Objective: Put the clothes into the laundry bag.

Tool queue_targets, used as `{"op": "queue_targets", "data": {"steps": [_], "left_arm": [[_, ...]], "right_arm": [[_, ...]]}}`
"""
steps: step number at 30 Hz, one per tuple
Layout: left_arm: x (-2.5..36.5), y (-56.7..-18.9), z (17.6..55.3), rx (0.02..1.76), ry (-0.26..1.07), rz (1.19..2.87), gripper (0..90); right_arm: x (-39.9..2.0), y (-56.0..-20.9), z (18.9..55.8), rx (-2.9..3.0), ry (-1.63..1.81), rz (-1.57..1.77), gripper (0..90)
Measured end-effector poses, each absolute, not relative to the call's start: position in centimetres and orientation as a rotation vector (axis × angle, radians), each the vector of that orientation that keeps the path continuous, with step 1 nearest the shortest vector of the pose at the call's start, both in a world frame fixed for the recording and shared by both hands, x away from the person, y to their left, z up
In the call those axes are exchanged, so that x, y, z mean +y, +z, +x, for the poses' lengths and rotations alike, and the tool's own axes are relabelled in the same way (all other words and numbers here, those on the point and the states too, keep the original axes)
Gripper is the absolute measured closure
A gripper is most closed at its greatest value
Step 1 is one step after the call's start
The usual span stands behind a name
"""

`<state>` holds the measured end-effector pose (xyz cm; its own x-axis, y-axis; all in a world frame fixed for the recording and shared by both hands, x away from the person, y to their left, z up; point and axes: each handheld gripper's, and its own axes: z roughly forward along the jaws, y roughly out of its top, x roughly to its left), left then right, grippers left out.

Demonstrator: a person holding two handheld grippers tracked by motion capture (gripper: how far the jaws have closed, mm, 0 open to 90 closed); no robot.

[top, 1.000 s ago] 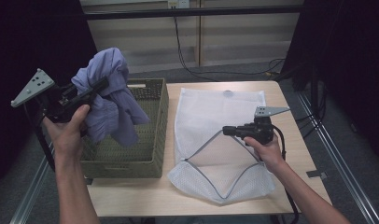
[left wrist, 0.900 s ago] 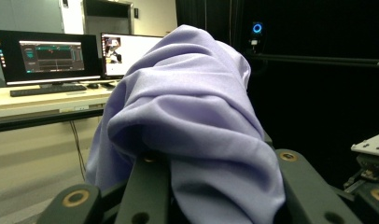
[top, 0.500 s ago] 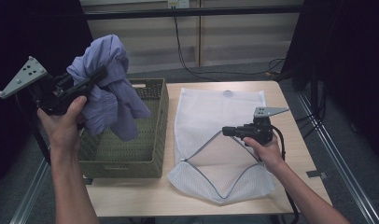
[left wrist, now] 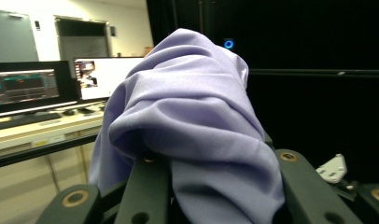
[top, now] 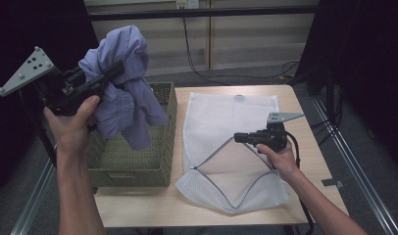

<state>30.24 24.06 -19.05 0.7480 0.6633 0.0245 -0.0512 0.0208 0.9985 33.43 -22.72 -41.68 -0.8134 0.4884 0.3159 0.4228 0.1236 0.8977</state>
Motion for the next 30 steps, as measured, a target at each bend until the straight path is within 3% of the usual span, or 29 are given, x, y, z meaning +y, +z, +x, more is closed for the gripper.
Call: {"op": "queue_targets", "data": {"steps": [30], "left_arm": [[15.9,-17.9,29.0,0.398,0.51,1.531,69.4]], "right_arm": [[-22.6,-41.8,33.5,2.324,1.816,0.93,90.0]]}}
